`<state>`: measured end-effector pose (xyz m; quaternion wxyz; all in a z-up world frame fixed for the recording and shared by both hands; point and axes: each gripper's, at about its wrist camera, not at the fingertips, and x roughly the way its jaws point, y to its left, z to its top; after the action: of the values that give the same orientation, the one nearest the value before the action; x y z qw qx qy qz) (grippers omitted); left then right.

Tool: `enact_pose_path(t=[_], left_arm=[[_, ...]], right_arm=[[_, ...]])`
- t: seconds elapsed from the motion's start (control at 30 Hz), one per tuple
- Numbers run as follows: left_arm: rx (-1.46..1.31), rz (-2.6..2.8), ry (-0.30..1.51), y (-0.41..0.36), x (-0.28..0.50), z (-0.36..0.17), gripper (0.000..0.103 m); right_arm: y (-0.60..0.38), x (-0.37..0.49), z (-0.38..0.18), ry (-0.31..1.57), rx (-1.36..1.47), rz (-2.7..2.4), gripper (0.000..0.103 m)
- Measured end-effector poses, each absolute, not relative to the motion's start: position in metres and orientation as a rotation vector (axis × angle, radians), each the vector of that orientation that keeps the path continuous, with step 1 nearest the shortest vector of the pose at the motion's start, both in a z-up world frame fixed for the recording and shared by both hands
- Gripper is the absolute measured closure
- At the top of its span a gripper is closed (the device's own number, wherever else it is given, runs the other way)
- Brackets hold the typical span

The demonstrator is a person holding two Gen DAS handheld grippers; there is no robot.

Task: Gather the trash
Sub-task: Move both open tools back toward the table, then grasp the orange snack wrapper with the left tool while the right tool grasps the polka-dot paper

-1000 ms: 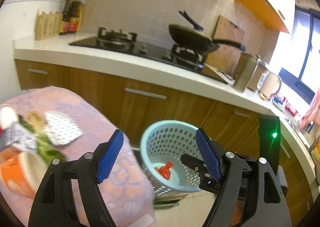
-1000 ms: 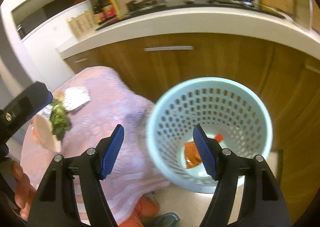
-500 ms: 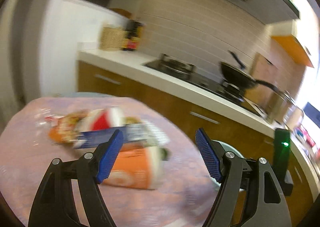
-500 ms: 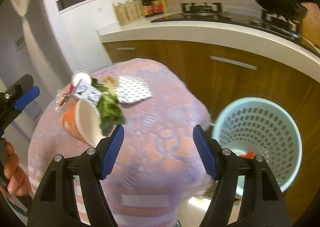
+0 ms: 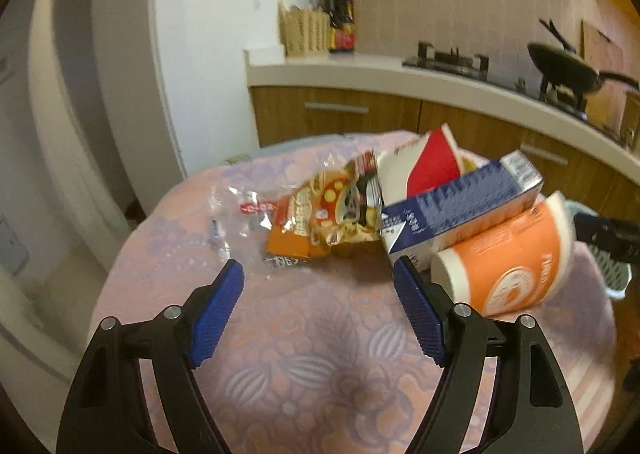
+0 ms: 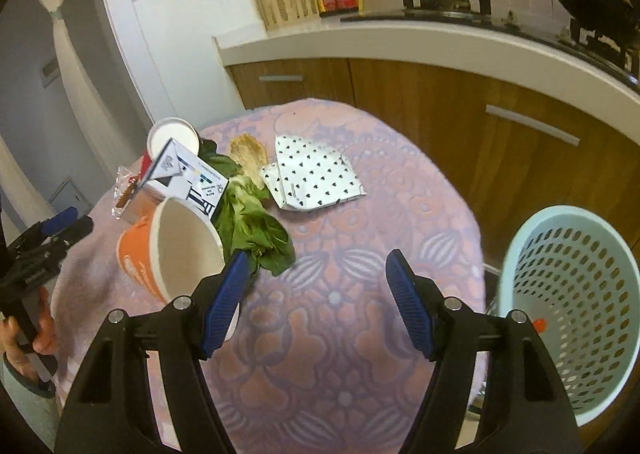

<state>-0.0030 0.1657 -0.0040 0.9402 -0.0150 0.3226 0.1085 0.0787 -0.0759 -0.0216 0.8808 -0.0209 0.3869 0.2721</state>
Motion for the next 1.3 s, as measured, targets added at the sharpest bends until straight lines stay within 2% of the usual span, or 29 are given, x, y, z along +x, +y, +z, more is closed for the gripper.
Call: enact_pose_path(t=[0.13, 0.23, 0.33, 0.4, 0.43, 0.53, 0.67, 0.93, 1.1, 1.17, 1.3], left_arm=[[-0.016, 0.211, 0.720, 0.171, 0.019, -0.022, 0.041], [-0.035, 0.204, 0.751, 0.177, 0.036, -0.032, 0.046], [-0.090, 0.175, 0.761, 0.182, 0.044, -0.035, 0.061], [-0.124, 0.161, 0.743, 0.184, 0.046, -0.033, 0.061], [-0.129, 0.161, 0.742, 0.185, 0.048, -0.033, 0.064], [-0.144, 0.129, 0.762, 0.183, 0.055, -0.036, 0.088], [-0.137, 0.112, 0.760, 0.179, 0.059, -0.038, 0.098], [-0.305, 0.073, 0.613, 0.203, 0.030, -0.029, 0.100], [-0.308, 0.068, 0.591, 0.201, 0.026, -0.027, 0.100], [-0.299, 0.069, 0.587, 0.199, 0.026, -0.027, 0.100], [-0.297, 0.071, 0.584, 0.200, 0.023, -0.027, 0.100]], right_arm=[[-0.073, 0.084, -0.024, 0.813, -0.046, 0.563, 0.035], [-0.072, 0.089, -0.023, 0.812, -0.048, 0.552, 0.035], [-0.074, 0.094, -0.022, 0.813, -0.045, 0.542, 0.035], [-0.075, 0.097, -0.022, 0.813, -0.042, 0.539, 0.035], [-0.074, 0.099, -0.021, 0.810, -0.043, 0.540, 0.035], [-0.072, 0.108, -0.015, 0.786, -0.063, 0.531, 0.035], [-0.065, 0.130, -0.012, 0.778, -0.084, 0.522, 0.035], [-0.035, 0.162, -0.020, 0.824, -0.113, 0.627, 0.035], [-0.019, 0.180, -0.031, 0.855, -0.139, 0.607, 0.035], [-0.014, 0.189, -0.039, 0.906, -0.152, 0.594, 0.029], [-0.011, 0.191, -0.042, 0.927, -0.169, 0.585, 0.031]])
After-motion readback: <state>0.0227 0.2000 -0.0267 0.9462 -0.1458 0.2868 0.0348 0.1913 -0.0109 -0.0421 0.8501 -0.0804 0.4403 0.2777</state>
